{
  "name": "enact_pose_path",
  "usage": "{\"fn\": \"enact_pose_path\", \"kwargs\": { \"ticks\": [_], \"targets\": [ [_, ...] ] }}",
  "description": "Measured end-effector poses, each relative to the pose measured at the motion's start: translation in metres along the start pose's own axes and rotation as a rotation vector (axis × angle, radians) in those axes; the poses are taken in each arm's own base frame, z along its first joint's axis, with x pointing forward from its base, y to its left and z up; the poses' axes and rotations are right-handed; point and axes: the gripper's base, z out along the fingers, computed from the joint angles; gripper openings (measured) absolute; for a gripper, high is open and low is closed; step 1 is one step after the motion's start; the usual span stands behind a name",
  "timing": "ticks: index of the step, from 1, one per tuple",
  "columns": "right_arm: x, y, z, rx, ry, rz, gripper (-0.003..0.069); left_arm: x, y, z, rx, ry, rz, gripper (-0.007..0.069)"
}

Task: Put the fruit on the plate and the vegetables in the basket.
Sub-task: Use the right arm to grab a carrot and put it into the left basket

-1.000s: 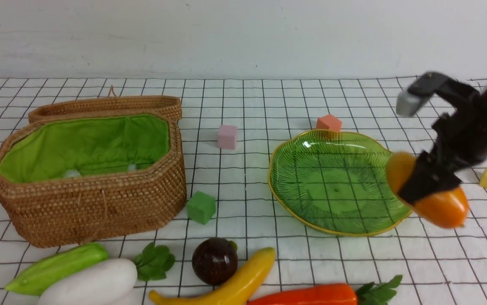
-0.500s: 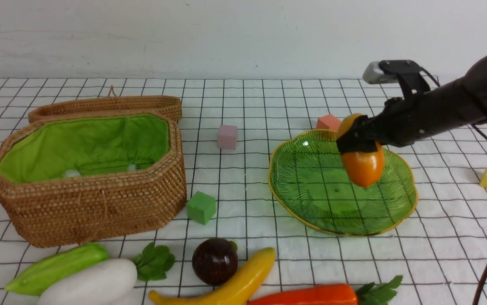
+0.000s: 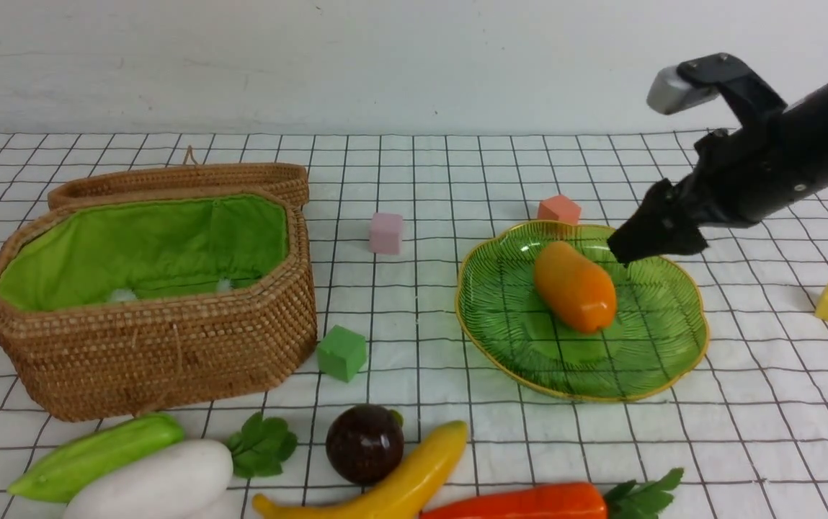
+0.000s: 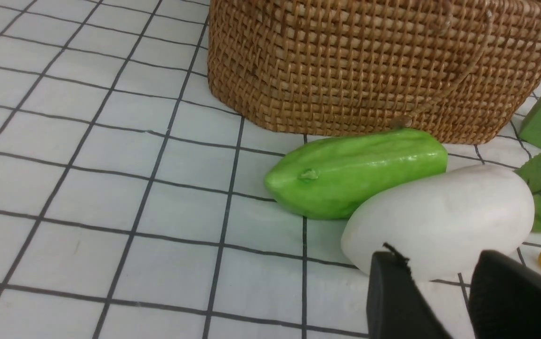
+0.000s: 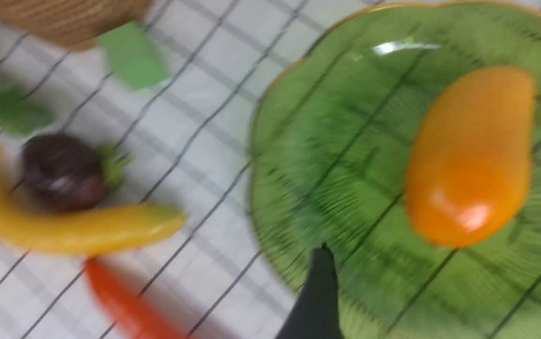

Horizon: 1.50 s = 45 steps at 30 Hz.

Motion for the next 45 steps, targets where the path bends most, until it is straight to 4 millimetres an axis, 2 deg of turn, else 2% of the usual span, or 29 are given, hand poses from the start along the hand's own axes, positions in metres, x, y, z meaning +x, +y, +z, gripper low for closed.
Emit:
{"fn": "enact_pose_path", "kwargs": {
  "ticks": [3, 4, 5, 6, 9, 10, 11, 13, 16, 17, 19, 23, 26, 29, 31, 33, 34, 35, 36, 38, 42, 44, 45],
  "targets": [
    [-0.009, 0.049, -0.018, -0.099, 0.031, -0.144, 0.0579, 0.000, 0.000, 0.000, 0.000, 0.000, 0.000, 0.0239],
    [-0.010, 0.052, -0.018, -0.103, 0.032, -0.153, 0.0578, 0.000, 0.000, 0.000, 0.000, 0.000, 0.000, 0.0239],
    [-0.015, 0.082, -0.015, -0.145, 0.051, -0.244, 0.0576, 0.000, 0.000, 0.000, 0.000, 0.000, 0.000, 0.0239],
    [-0.016, 0.088, -0.013, -0.152, 0.060, -0.266, 0.0576, 0.000, 0.000, 0.000, 0.000, 0.000, 0.000, 0.0239],
    [-0.007, 0.133, 0.013, -0.205, 0.193, -0.441, 0.0573, 0.000, 0.000, 0.000, 0.000, 0.000, 0.000, 0.0239],
    [0.000, 0.140, 0.022, -0.214, 0.240, -0.476, 0.0573, 0.000, 0.000, 0.000, 0.000, 0.000, 0.000, 0.0239],
    [0.013, 0.154, 0.036, -0.216, 0.340, -0.560, 0.0573, 0.000, 0.000, 0.000, 0.000, 0.000, 0.000, 0.0239],
    [0.039, 0.166, 0.061, -0.197, 0.482, -0.650, 0.0573, 0.000, 0.000, 0.000, 0.000, 0.000, 0.000, 0.0239],
    [0.065, 0.167, 0.091, -0.147, 0.548, -0.706, 0.0573, 0.000, 0.000, 0.000, 0.000, 0.000, 0.000, 0.0239],
    [0.074, 0.164, 0.107, -0.117, 0.545, -0.726, 0.0573, 0.000, 0.000, 0.000, 0.000, 0.000, 0.000, 0.0239],
    [0.083, 0.160, 0.124, -0.097, 0.538, -0.729, 0.0573, 0.000, 0.000, 0.000, 0.000, 0.000, 0.000, 0.0239],
    [0.087, 0.151, 0.149, -0.047, 0.498, -0.746, 0.0573, 0.000, 0.000, 0.000, 0.000, 0.000, 0.000, 0.0239],
    [0.098, 0.147, 0.166, -0.068, 0.547, -0.730, 0.0573, 0.000, 0.000, 0.000, 0.000, 0.000, 0.000, 0.0239],
    [0.100, 0.147, 0.169, -0.083, 0.563, -0.706, 0.0566, 0.000, 0.000, 0.000, 0.000, 0.000, 0.001, 0.0239],
    [0.101, 0.147, 0.169, -0.095, 0.572, -0.689, 0.0533, 0.000, 0.000, 0.000, 0.000, -0.001, 0.001, 0.0239],
    [0.101, 0.148, 0.167, -0.116, 0.601, -0.677, 0.0458, 0.000, 0.000, 0.000, 0.000, 0.000, 0.001, 0.0239],
    [0.100, 0.149, 0.165, -0.137, 0.629, -0.663, 0.0398, 0.000, 0.000, 0.000, 0.000, 0.000, 0.001, 0.0239],
    [0.100, 0.150, 0.163, -0.161, 0.661, -0.648, 0.0365, 0.000, 0.000, 0.000, 0.000, 0.000, 0.001, 0.0239],
    [0.101, 0.150, 0.163, -0.167, 0.669, -0.643, 0.0365, 0.000, 0.000, 0.000, 0.000, 0.000, 0.001, 0.0239],
    [0.087, 0.150, 0.155, -0.200, 0.685, -0.608, 0.0377, 0.000, 0.000, 0.000, 0.000, 0.000, 0.001, 0.0239],
    [0.032, 0.152, 0.137, -0.178, 0.559, -0.615, 0.0377, 0.000, 0.000, 0.000, 0.000, 0.000, 0.000, 0.0239],
    [-0.003, 0.157, 0.124, -0.152, 0.436, -0.630, 0.0377, 0.000, 0.000, 0.000, 0.000, 0.000, 0.000, 0.0239],
    [-0.014, 0.158, 0.119, -0.143, 0.388, -0.636, 0.0377, 0.000, 0.000, 0.000, 0.000, 0.000, 0.000, 0.0239]
  ]
}}
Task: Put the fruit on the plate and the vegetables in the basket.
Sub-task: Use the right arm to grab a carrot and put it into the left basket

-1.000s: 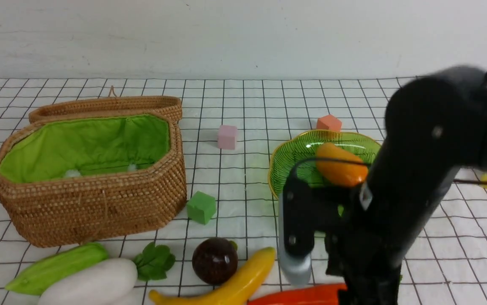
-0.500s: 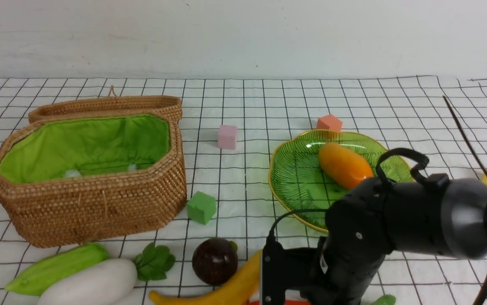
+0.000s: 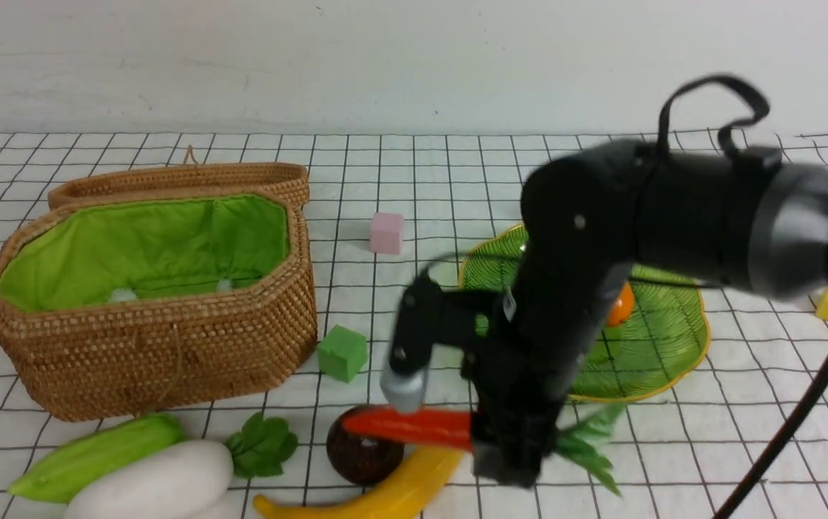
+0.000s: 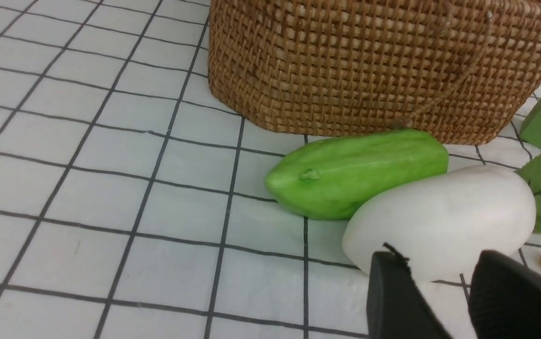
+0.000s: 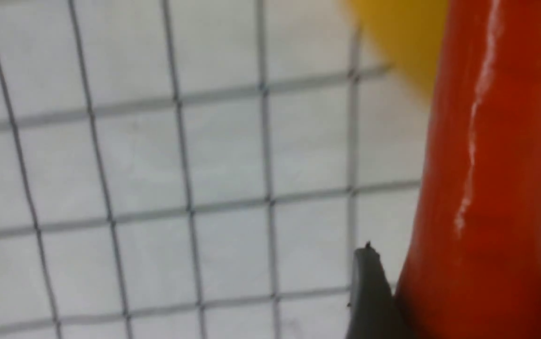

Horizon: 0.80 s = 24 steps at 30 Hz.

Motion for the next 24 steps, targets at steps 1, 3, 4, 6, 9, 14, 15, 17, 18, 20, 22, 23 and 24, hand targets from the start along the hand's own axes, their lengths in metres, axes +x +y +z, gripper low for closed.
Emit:
{"fn": "enact_pose_path", "kwargs": {
  "ticks": [1, 3, 4, 6, 9, 14, 15, 17, 18, 20, 22, 23, 24],
  "targets": [
    [-0.011, -0.004, -0.012, 0.033, -0.063, -0.005, 0.0377, 0.000, 0.000, 0.000, 0.000, 0.000, 0.000, 0.0239],
    [-0.041, -0.015, -0.042, 0.118, -0.263, -0.021, 0.0377, 0.000, 0.000, 0.000, 0.000, 0.000, 0.000, 0.0239],
    [-0.049, -0.018, -0.050, 0.147, -0.330, -0.022, 0.0377, 0.000, 0.000, 0.000, 0.000, 0.000, 0.000, 0.0239],
    [-0.079, -0.029, -0.074, 0.206, -0.567, -0.018, 0.0377, 0.000, 0.000, 0.000, 0.000, 0.000, 0.000, 0.0239],
    [-0.107, -0.048, -0.077, 0.258, -0.801, 0.022, 0.0377, 0.000, 0.000, 0.000, 0.000, 0.000, 0.000, 0.0239],
    [-0.129, -0.088, -0.018, 0.332, -0.993, 0.196, 0.0377, 0.000, 0.000, 0.000, 0.000, 0.000, 0.000, 0.0239],
    [-0.130, -0.090, -0.015, 0.335, -1.003, 0.215, 0.0377, 0.000, 0.000, 0.000, 0.000, 0.000, 0.000, 0.0239],
    [-0.130, -0.102, 0.033, 0.340, -0.981, 0.255, 0.0377, 0.000, 0.000, 0.000, 0.000, 0.001, 0.000, 0.0239],
    [-0.131, -0.103, 0.046, 0.333, -0.972, 0.265, 0.0377, 0.000, 0.000, 0.000, 0.000, 0.001, 0.000, 0.0239],
    [-0.131, -0.103, 0.063, 0.317, -0.959, 0.280, 0.0377, 0.000, 0.000, 0.000, 0.000, 0.001, 0.000, 0.0239],
    [-0.131, -0.103, 0.068, 0.306, -0.958, 0.289, 0.0377, 0.000, 0.000, 0.000, 0.000, 0.001, 0.000, 0.0239],
    [-0.131, -0.102, 0.069, 0.300, -0.961, 0.298, 0.0377, 0.000, 0.000, 0.000, 0.000, 0.001, 0.000, 0.0239],
    [-0.132, -0.102, 0.068, 0.294, -0.965, 0.310, 0.0384, 0.000, 0.000, 0.000, 0.000, 0.001, 0.000, 0.0239]
  ]
}}
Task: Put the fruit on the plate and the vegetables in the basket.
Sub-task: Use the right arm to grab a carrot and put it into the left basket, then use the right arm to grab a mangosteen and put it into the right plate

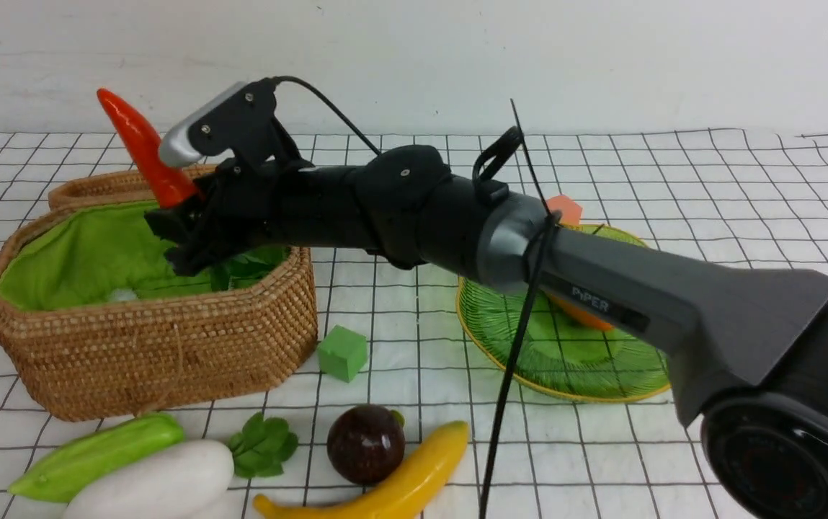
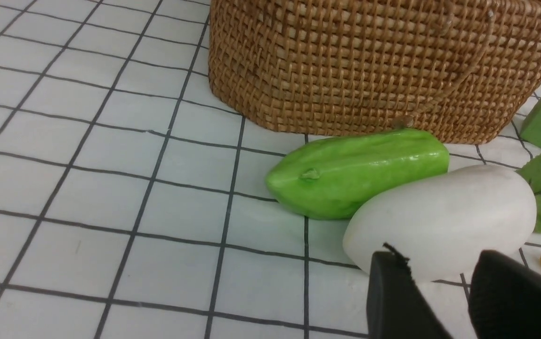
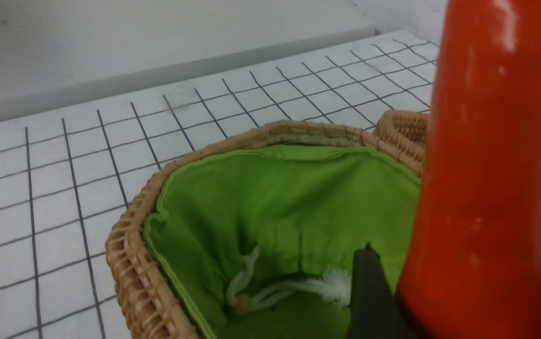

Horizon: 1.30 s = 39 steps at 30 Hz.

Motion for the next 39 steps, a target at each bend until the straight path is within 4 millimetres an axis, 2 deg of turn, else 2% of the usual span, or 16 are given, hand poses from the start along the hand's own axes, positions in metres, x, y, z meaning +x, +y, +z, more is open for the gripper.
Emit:
{"fn": "enact_pose_path", "kwargs": {
  "ticks": [5, 6, 8, 9, 11, 14, 15, 17, 20, 22, 25, 26, 27, 30, 34, 39],
  "targets": [
    [-0.012, 0.003, -0.008, -0.036, 0.000, -0.010, 0.0551, 0.000, 0.000, 0.000, 0.000, 0.000, 0.000, 0.0239],
    [-0.019, 0.007, -0.014, -0.069, 0.013, -0.047, 0.0619, 0.000, 0.000, 0.000, 0.000, 0.000, 0.000, 0.0239],
    [-0.033, 0.014, -0.026, -0.117, 0.043, -0.111, 0.0668, 0.000, 0.000, 0.000, 0.000, 0.000, 0.000, 0.0239],
    [-0.034, 0.015, -0.027, -0.125, 0.053, -0.127, 0.0671, 0.000, 0.000, 0.000, 0.000, 0.000, 0.000, 0.0239],
    [-0.058, 0.023, -0.050, -0.166, 0.099, -0.184, 0.0672, 0.000, 0.000, 0.000, 0.000, 0.000, 0.000, 0.0239],
    [-0.078, 0.034, -0.083, -0.250, 0.216, -0.257, 0.0648, 0.000, 0.000, 0.000, 0.000, 0.000, 0.000, 0.0239],
    [-0.079, 0.035, -0.085, -0.257, 0.226, -0.263, 0.0643, 0.000, 0.000, 0.000, 0.000, 0.000, 0.000, 0.0239],
    [-0.088, 0.044, -0.112, -0.342, 0.354, -0.310, 0.0621, 0.000, 0.000, 0.000, 0.000, 0.000, 0.000, 0.0239],
    [-0.089, 0.053, -0.138, -0.430, 0.501, -0.328, 0.0601, 0.000, 0.000, 0.000, 0.000, 0.000, 0.000, 0.0239],
    [-0.083, 0.055, -0.144, -0.439, 0.549, -0.309, 0.0597, 0.000, 0.000, 0.000, 0.000, -0.001, 0.000, 0.0239],
    [-0.051, 0.058, -0.152, -0.486, 0.667, -0.330, 0.0594, 0.000, 0.000, 0.000, 0.000, 0.000, 0.001, 0.0239],
    [-0.032, 0.059, -0.155, -0.513, 0.726, -0.337, 0.0594, 0.000, 0.000, 0.000, 0.000, 0.000, 0.001, 0.0239],
    [-0.030, 0.059, -0.156, -0.515, 0.732, -0.338, 0.0594, 0.000, 0.000, 0.000, 0.000, 0.000, 0.001, 0.0239],
    [0.007, 0.054, -0.155, -0.437, 0.845, -0.290, 0.0594, 0.000, 0.000, 0.000, 0.000, 0.000, 0.001, 0.0239],
    [0.022, 0.041, -0.140, -0.195, 0.826, -0.009, 0.0594, 0.000, 0.000, 0.000, 0.000, 0.000, 0.000, 0.0239],
    [0.039, 0.042, -0.118, -0.130, 0.804, 0.132, 0.0594, 0.000, 0.000, 0.000, 0.000, 0.000, 0.000, 0.0239]
  ]
}}
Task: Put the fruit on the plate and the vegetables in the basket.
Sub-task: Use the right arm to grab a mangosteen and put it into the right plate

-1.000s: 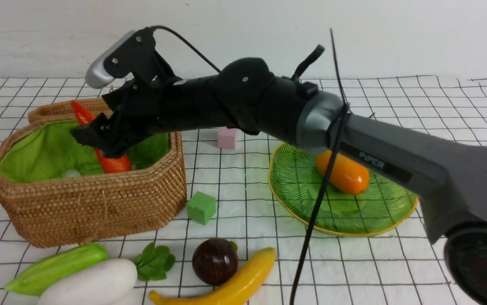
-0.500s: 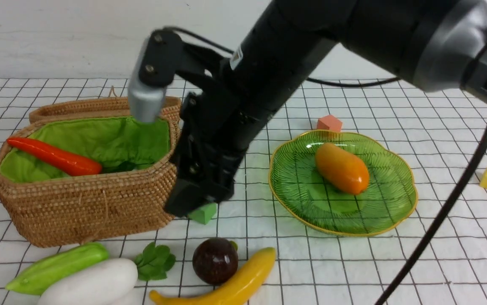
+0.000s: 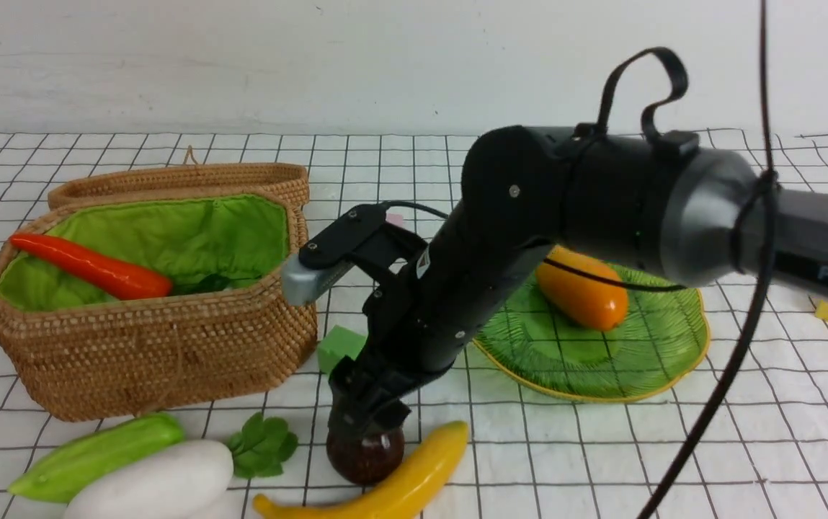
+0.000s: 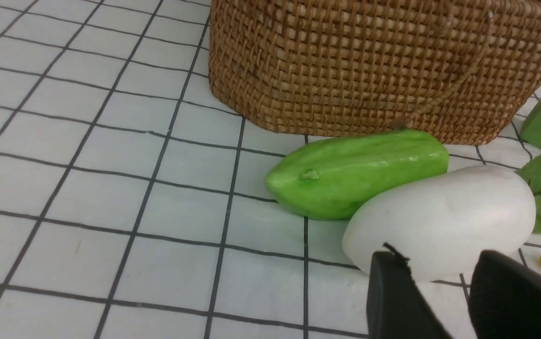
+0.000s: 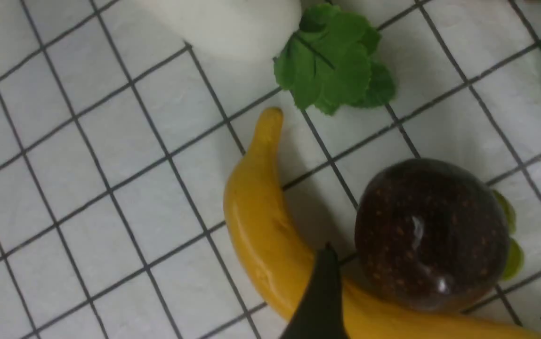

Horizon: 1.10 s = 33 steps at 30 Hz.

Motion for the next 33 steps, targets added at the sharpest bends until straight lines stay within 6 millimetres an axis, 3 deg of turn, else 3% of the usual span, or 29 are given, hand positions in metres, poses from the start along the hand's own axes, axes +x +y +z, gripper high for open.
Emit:
{"fn": "enact_pose_path", "kwargs": {
  "ticks": [7, 11, 16, 30, 33],
  "targets": [
    [0.015, -0.014, 0.047, 0.015, 0.109, -0.044, 0.0593, 0.000, 0.000, 0.000, 0.000, 0.000, 0.000, 0.0239],
    [0.021, -0.019, 0.060, 0.014, 0.142, -0.082, 0.0583, 0.000, 0.000, 0.000, 0.000, 0.000, 0.000, 0.0239],
    [0.020, -0.019, 0.061, 0.012, 0.130, -0.076, 0.0486, 0.000, 0.000, 0.000, 0.000, 0.000, 0.000, 0.0239],
    [0.019, -0.018, 0.061, 0.010, 0.119, 0.008, 0.0482, 0.000, 0.000, 0.000, 0.000, 0.000, 0.000, 0.0239],
    [0.017, -0.019, 0.052, 0.045, 0.113, -0.014, 0.0482, 0.000, 0.000, 0.000, 0.000, 0.000, 0.000, 0.0239]
  ]
}}
